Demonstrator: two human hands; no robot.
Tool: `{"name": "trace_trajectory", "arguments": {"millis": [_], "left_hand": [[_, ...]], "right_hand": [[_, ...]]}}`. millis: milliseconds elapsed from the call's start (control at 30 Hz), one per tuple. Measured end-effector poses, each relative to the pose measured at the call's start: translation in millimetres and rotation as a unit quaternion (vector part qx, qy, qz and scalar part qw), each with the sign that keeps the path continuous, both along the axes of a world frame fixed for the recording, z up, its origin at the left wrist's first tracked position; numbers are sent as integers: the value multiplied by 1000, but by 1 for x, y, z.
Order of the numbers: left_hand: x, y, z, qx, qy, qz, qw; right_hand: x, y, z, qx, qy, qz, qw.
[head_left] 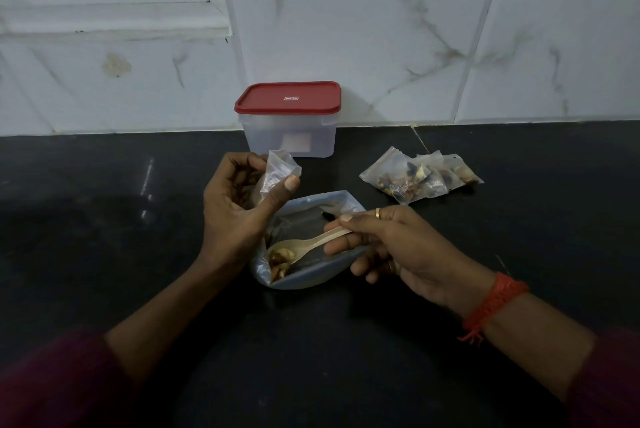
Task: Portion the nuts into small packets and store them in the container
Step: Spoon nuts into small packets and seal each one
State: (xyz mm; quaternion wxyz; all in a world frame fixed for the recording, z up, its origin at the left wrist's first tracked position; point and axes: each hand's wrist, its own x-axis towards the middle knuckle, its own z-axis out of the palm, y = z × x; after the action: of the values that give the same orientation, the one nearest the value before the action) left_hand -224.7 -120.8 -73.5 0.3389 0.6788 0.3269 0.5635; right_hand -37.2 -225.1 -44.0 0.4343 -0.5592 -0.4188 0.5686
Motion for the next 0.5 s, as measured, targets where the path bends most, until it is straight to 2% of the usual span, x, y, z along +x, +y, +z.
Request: {"name": "trace_trajectory", "arguments": {"millis": [500], "left_hand": [[-28, -20, 12, 4, 66, 4, 998]], "right_hand": [[10, 7, -1, 22, 69, -93, 993]]}}
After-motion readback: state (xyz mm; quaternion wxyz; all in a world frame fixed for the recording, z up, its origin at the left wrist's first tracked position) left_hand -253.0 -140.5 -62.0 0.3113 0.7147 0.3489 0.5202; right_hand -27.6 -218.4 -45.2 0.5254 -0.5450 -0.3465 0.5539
